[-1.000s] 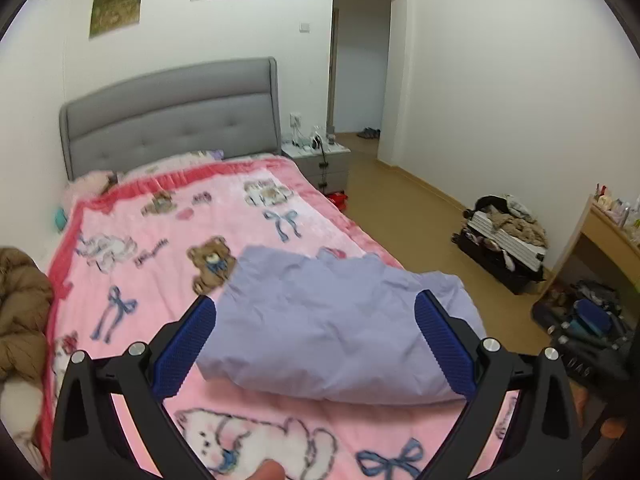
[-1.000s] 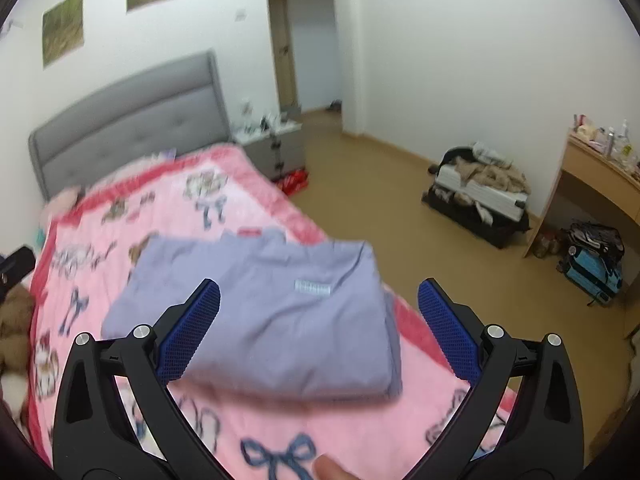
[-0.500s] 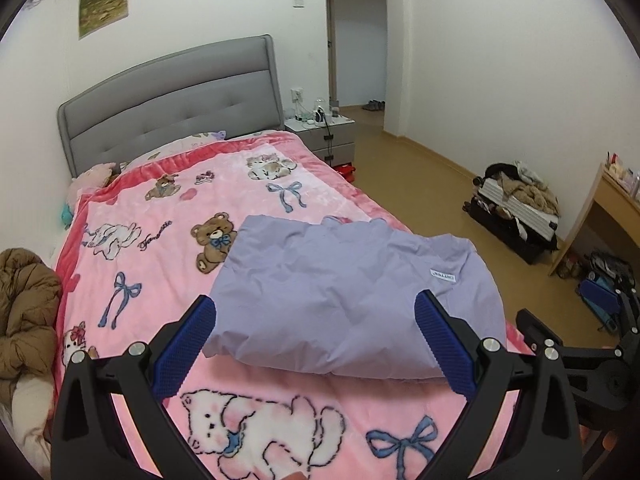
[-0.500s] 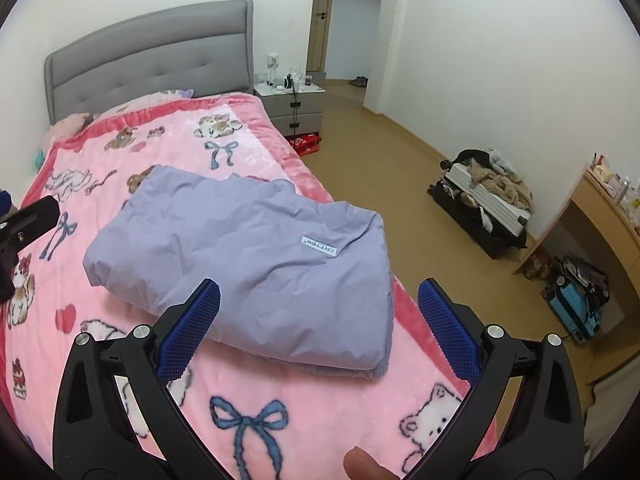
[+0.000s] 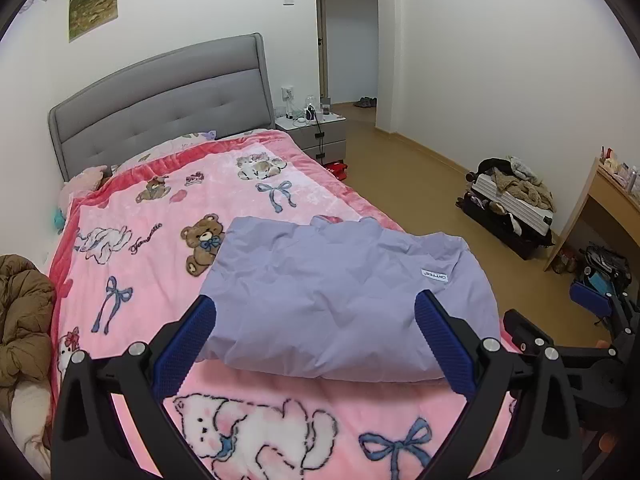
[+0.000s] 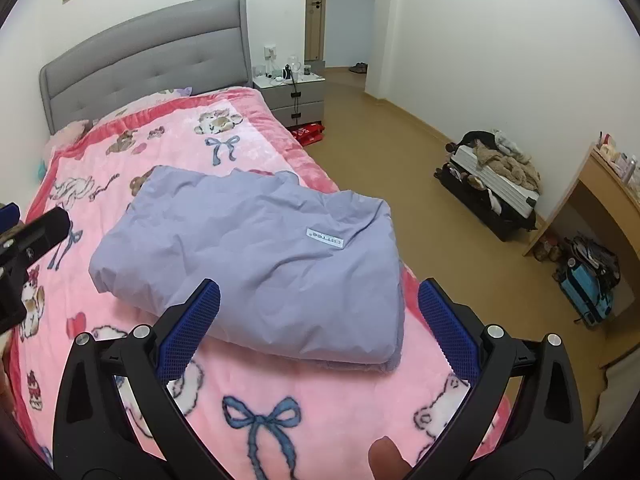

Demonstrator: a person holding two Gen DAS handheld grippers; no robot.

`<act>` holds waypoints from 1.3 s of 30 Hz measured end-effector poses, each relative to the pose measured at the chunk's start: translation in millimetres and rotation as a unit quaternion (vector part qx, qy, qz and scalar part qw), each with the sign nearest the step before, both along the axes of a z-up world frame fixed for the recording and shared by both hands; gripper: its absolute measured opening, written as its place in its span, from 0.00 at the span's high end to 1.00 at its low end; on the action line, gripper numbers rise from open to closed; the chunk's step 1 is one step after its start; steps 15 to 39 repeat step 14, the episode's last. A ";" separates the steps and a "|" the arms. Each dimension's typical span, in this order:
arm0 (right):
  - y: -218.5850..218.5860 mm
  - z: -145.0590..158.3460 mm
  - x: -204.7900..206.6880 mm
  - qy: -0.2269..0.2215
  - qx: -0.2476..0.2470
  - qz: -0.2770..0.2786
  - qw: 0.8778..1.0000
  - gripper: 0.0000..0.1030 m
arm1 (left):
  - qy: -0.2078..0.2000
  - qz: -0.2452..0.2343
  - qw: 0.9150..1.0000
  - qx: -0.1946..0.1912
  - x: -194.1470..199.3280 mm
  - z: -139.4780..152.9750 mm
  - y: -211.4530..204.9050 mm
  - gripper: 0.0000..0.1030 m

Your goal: Fold large clothes

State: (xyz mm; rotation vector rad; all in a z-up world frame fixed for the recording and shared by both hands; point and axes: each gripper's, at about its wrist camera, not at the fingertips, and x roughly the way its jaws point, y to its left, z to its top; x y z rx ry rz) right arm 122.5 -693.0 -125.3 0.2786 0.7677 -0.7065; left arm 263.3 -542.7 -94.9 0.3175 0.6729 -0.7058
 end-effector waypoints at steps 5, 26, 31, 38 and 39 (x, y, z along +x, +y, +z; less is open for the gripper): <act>-0.2 2.5 1.3 -0.004 0.000 0.004 1.000 0.08 | -0.001 0.000 1.000 -0.002 -0.6 0.3 -0.9 0.05; -0.1 4.5 2.7 -0.008 0.003 0.006 1.000 0.08 | 0.004 0.001 1.000 0.000 -0.4 1.0 0.2 0.05; -0.1 4.5 2.7 -0.008 0.003 0.006 1.000 0.08 | 0.004 0.001 1.000 0.000 -0.4 1.0 0.2 0.05; -0.1 4.5 2.7 -0.008 0.003 0.006 1.000 0.08 | 0.004 0.001 1.000 0.000 -0.4 1.0 0.2 0.05; -0.1 4.5 2.7 -0.008 0.003 0.006 1.000 0.08 | 0.004 0.001 1.000 0.000 -0.4 1.0 0.2 0.05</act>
